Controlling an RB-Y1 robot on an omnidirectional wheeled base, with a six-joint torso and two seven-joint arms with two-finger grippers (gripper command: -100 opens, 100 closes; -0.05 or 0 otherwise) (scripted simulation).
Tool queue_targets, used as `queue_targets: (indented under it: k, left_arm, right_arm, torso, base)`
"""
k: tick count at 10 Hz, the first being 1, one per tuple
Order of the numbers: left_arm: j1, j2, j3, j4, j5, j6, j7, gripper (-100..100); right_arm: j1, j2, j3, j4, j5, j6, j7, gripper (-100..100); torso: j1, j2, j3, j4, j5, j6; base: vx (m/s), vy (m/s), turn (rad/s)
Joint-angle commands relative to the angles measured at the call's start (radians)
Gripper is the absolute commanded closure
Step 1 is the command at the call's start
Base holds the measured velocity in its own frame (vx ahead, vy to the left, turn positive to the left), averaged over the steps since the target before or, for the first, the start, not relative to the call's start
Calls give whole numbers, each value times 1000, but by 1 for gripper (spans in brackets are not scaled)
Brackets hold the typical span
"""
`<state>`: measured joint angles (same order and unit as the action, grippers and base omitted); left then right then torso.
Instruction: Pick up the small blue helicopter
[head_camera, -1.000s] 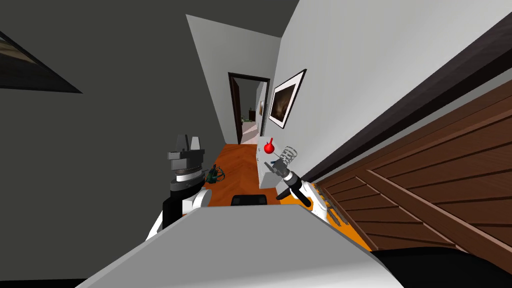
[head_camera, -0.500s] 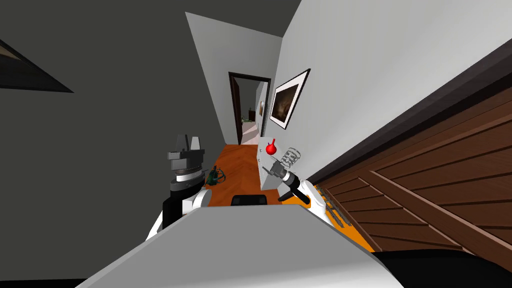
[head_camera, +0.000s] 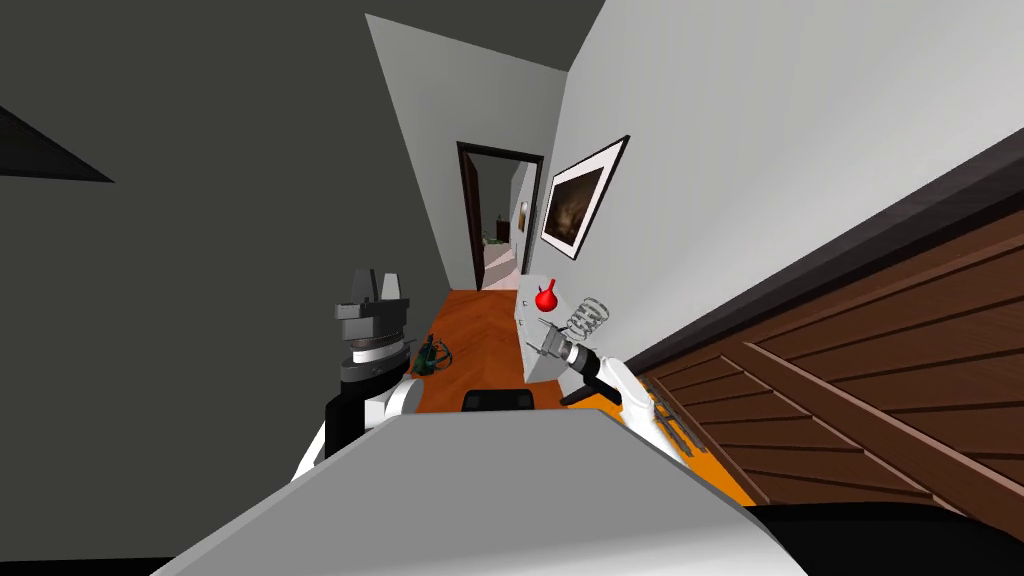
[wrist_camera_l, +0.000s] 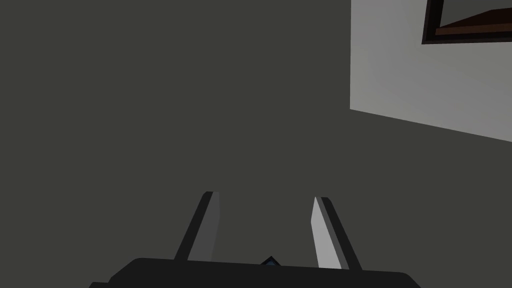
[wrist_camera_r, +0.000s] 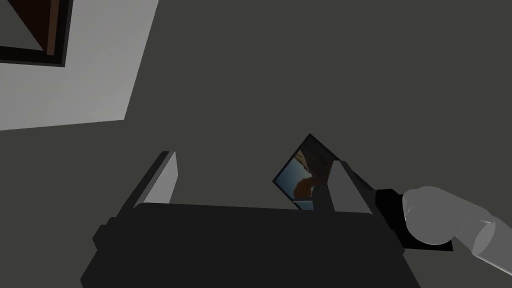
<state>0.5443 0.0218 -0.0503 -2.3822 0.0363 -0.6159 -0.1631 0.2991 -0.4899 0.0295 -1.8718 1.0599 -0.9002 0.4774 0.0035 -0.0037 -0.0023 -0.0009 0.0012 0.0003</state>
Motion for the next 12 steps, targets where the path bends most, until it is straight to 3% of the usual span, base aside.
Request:
queue_targets:
  k: [1, 3, 4, 5, 8, 10, 11, 12]
  left_arm:
    - [0, 0, 0, 0, 0, 0, 0, 0]
    - [0, 0, 0, 0, 0, 0, 0, 0]
    - [0, 0, 0, 0, 0, 0, 0, 0]
    - [0, 0, 0, 0, 0, 0, 0, 0]
    - [0, 0, 0, 0, 0, 0, 0, 0]
    - [0, 0, 0, 0, 0, 0, 0, 0]
    - [0, 0, 0, 0, 0, 0, 0, 0]
    - [0, 0, 0, 0, 0, 0, 0, 0]
  right_arm:
    - [-31, -31, 7, 50, 50, -20, 36, -100]
    - [-31, -31, 7, 53, 93, -20, 36, -100]
    - [-52, -59, 9, 97, 132, -39, 68, -100]
    - [-52, -59, 9, 97, 160, -39, 68, -100]
    - [-96, -115, 14, 185, 249, -78, 128, -100]
    - [-96, -115, 14, 189, 290, -78, 128, -100]
    - [-118, -143, 17, 236, 328, -97, 156, -100]
    - [-118, -143, 17, 236, 352, -97, 156, -100]
  torso:
    - [0, 0, 0, 0, 0, 0]
    - [1, -2, -1, 0, 0, 0]
    - [-1, 1, 0, 0, 0, 0]
    - [0, 0, 0, 0, 0, 0]
    - [0, -2, -1, -1, 0, 0]
    - [0, -3, -2, -1, 0, 0]
    - [-2, 0, 0, 0, 0, 0]
    - [-1, -1, -1, 0, 0, 0]
  base:
    - [105, 75, -67]
    - [54, 61, -12]
    - [54, 74, -52]
    - [67, 75, -53]
    - [100, 69, -67]
    - [71, 52, -28]
    - [79, 63, -85]
    - [79, 61, -66]
